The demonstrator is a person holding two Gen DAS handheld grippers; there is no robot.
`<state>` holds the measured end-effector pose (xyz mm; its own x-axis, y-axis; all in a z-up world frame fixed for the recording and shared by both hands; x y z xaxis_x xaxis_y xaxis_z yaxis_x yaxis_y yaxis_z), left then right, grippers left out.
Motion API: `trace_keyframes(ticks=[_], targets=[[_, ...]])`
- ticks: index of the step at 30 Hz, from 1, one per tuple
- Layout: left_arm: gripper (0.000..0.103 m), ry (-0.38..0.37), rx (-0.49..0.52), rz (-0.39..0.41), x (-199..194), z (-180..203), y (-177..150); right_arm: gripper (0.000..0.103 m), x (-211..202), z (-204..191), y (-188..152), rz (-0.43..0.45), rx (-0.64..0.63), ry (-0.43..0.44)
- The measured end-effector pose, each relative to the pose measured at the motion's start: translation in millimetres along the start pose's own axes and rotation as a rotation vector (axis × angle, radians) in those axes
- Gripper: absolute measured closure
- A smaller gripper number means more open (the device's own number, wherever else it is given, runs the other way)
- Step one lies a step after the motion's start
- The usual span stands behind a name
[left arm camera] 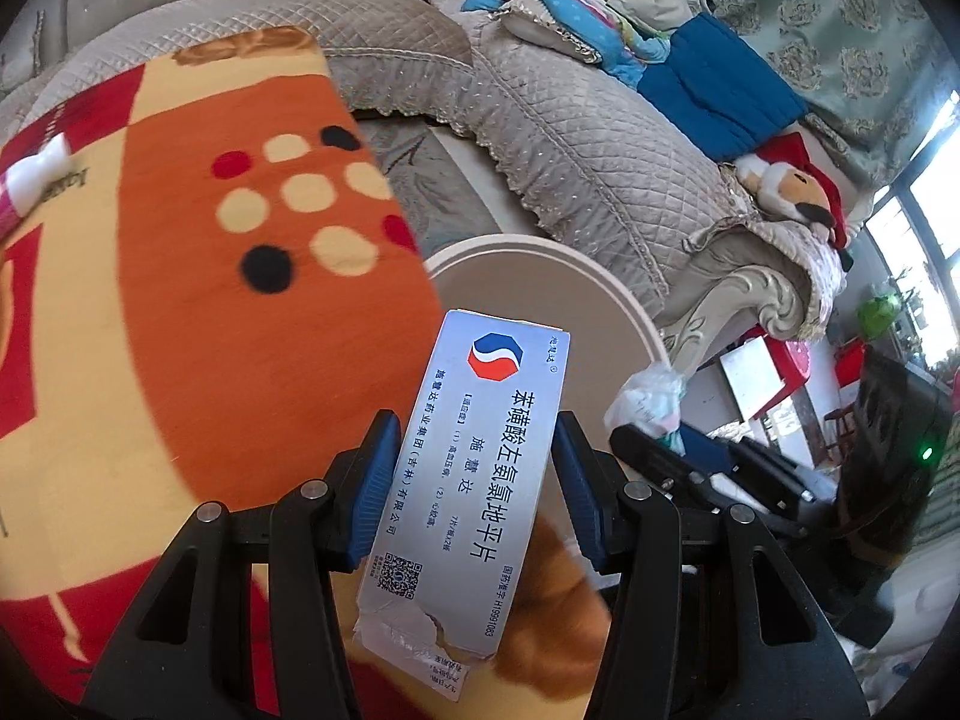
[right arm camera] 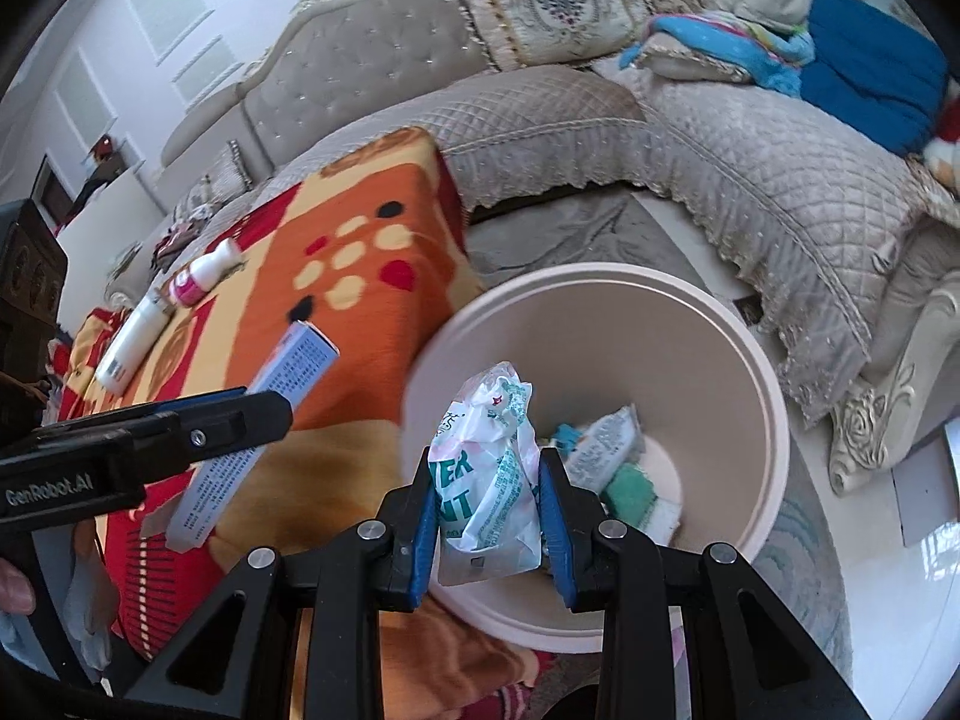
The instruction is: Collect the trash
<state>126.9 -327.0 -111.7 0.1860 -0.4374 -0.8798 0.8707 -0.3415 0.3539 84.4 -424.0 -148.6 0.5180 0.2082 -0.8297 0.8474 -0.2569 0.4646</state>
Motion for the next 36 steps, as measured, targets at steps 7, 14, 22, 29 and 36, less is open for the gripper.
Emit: trace_keyframes(ticks=[7,14,22,29,36], targets=[[0.053,-0.083,-0.057,-0.004,15,16,19,0.071,11,25,4,-0.017,0.056,-0.023],[0.043,-0.148,-0.109,-0.009,25,13,29,0.056,17,34,5,-0.023,0.091,-0.03],[0.04,-0.113,-0.091,0.011,19,7,26,0.055,19,37,-2,-0.045,0.128,-0.016],[0.04,-0.002,-0.036,0.081,6,2,16,0.055,12,24,-3,-0.019,0.111,-0.013],[0.04,0.116,-0.005,0.181,-11,-10,0,0.055,-5,6,-5,0.042,0.08,-0.027]])
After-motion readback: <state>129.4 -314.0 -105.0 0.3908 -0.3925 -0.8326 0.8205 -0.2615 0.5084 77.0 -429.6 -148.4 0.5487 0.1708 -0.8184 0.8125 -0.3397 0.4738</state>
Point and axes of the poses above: each gripper's, at about its wrist camera, not at the fingertips, and x roughly the way its jaws point, z to its right, y to its top, the point moved 6 cm from there along x, roughly the way its jaws point, and after that the axes turned 6 degrees about -z, right-handed, at the moved point
